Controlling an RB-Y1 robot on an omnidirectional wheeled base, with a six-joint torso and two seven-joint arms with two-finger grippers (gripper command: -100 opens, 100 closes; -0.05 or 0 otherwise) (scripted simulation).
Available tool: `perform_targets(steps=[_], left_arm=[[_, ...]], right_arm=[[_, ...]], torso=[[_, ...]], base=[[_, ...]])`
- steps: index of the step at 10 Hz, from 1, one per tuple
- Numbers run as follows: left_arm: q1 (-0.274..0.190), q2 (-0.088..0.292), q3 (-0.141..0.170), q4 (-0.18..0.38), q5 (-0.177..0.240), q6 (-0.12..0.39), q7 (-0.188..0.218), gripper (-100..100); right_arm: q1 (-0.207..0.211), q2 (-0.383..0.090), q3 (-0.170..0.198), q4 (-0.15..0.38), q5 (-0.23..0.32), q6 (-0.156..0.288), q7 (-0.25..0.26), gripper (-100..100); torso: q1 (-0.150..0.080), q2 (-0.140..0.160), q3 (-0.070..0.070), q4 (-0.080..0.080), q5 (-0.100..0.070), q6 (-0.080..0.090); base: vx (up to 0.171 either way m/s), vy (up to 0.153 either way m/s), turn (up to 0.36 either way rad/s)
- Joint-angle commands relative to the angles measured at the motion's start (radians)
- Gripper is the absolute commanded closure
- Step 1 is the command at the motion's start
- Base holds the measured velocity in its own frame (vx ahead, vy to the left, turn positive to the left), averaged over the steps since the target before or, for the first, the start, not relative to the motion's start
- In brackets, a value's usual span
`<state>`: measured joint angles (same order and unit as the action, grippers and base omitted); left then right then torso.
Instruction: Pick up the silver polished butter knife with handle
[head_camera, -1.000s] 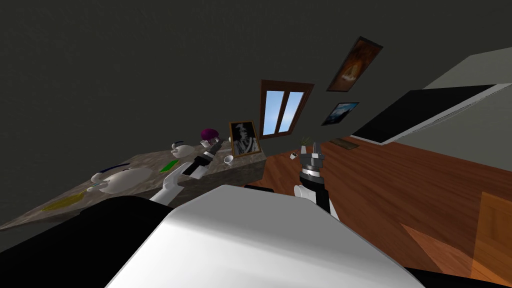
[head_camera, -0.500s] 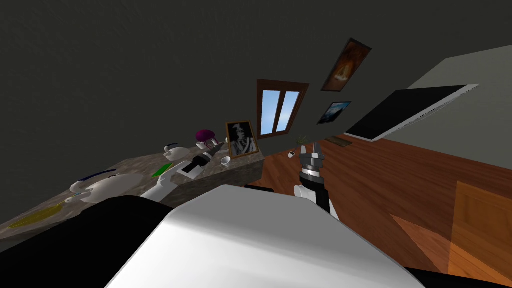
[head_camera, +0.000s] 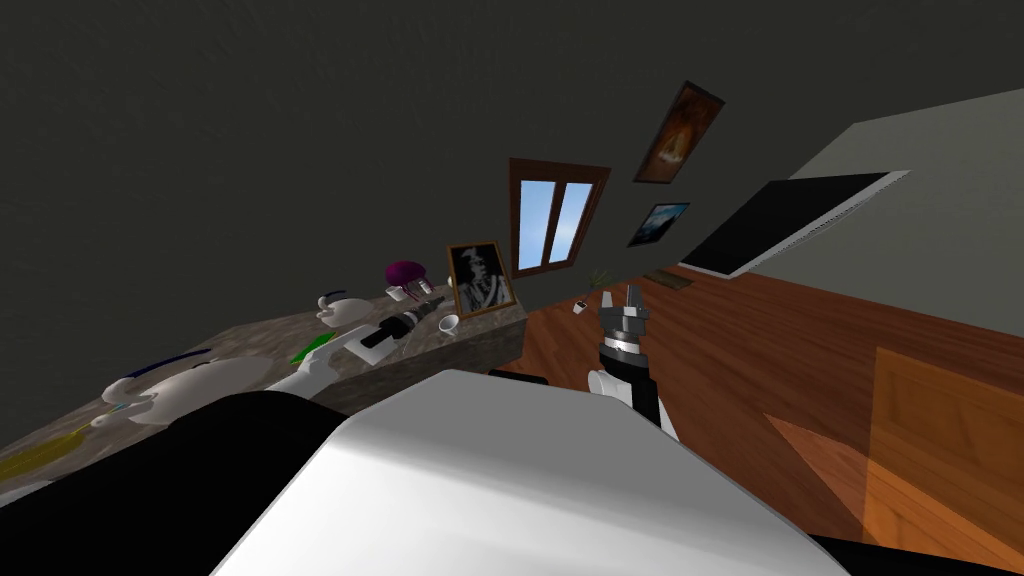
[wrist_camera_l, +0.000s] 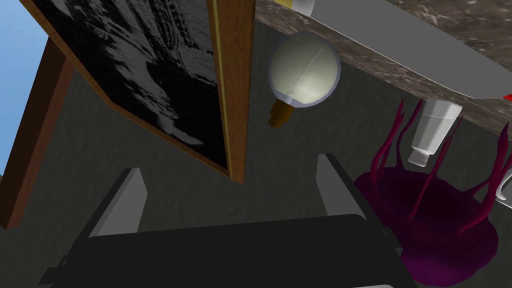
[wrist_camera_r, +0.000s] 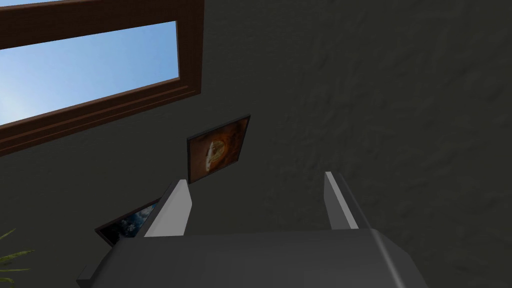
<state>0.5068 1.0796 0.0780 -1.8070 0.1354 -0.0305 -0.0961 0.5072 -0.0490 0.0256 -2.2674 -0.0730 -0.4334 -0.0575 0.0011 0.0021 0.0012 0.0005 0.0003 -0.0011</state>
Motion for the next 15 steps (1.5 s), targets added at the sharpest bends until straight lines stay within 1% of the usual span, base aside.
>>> perform_targets(steps=[1, 2, 4, 5, 7, 9, 11, 13, 15], left_arm=[[0.005, 0.041, -0.035, 0.044, -0.008, 0.031, 0.007, -100], [0.005, 0.041, -0.035, 0.044, -0.008, 0.031, 0.007, -100], [0.033, 0.106, -0.083, 0.097, -0.016, 0.091, 0.025, -100], [0.033, 0.106, -0.083, 0.097, -0.016, 0.092, 0.025, -100], [0.06, 0.163, -0.131, 0.147, -0.024, 0.148, 0.041, -100], [0.086, 0.209, -0.176, 0.19, -0.029, 0.197, 0.056, -100], [0.086, 0.209, -0.176, 0.19, -0.029, 0.197, 0.056, -100], [0.107, 0.242, -0.216, 0.222, -0.033, 0.234, 0.068, -100], [0.122, 0.261, -0.244, 0.242, -0.035, 0.259, 0.077, -100]], right_arm=[[0.0, 0.0, 0.0, 0.0, 0.0, 0.0, 0.0, 0], [0.0, 0.0, 0.0, 0.0, 0.0, 0.0, 0.0, 0], [0.0, 0.0, 0.0, 0.0, 0.0, 0.0, 0.0, 0], [0.0, 0.0, 0.0, 0.0, 0.0, 0.0, 0.0, 0], [0.0, 0.0, 0.0, 0.0, 0.0, 0.0, 0.0, 0], [0.0, 0.0, 0.0, 0.0, 0.0, 0.0, 0.0, 0], [0.0, 0.0, 0.0, 0.0, 0.0, 0.0, 0.0, 0], [0.0, 0.0, 0.0, 0.0, 0.0, 0.0, 0.0, 0], [0.0, 0.0, 0.0, 0.0, 0.0, 0.0, 0.0, 0]], torso=[[0.0, 0.0, 0.0, 0.0, 0.0, 0.0], [0.0, 0.0, 0.0, 0.0, 0.0, 0.0], [0.0, 0.0, 0.0, 0.0, 0.0, 0.0], [0.0, 0.0, 0.0, 0.0, 0.0, 0.0], [0.0, 0.0, 0.0, 0.0, 0.0, 0.0], [0.0, 0.0, 0.0, 0.0, 0.0, 0.0], [0.0, 0.0, 0.0, 0.0, 0.0, 0.0], [-0.001, -0.001, 0.0, 0.0, 0.0, 0.0], [-0.002, -0.001, 0.0, 0.0, 0.0, 0.0]], base=[[-0.009, 0.009, -0.06], [-0.007, 0.008, -0.031], [-0.008, 0.01, -0.081], [-0.01, 0.015, -0.026], [-0.012, 0.015, -0.062], [-0.014, 0.015, -0.082], [-0.004, 0.004, -0.008], [0.001, -0.003, -0.06], [0.004, -0.011, -0.064]])
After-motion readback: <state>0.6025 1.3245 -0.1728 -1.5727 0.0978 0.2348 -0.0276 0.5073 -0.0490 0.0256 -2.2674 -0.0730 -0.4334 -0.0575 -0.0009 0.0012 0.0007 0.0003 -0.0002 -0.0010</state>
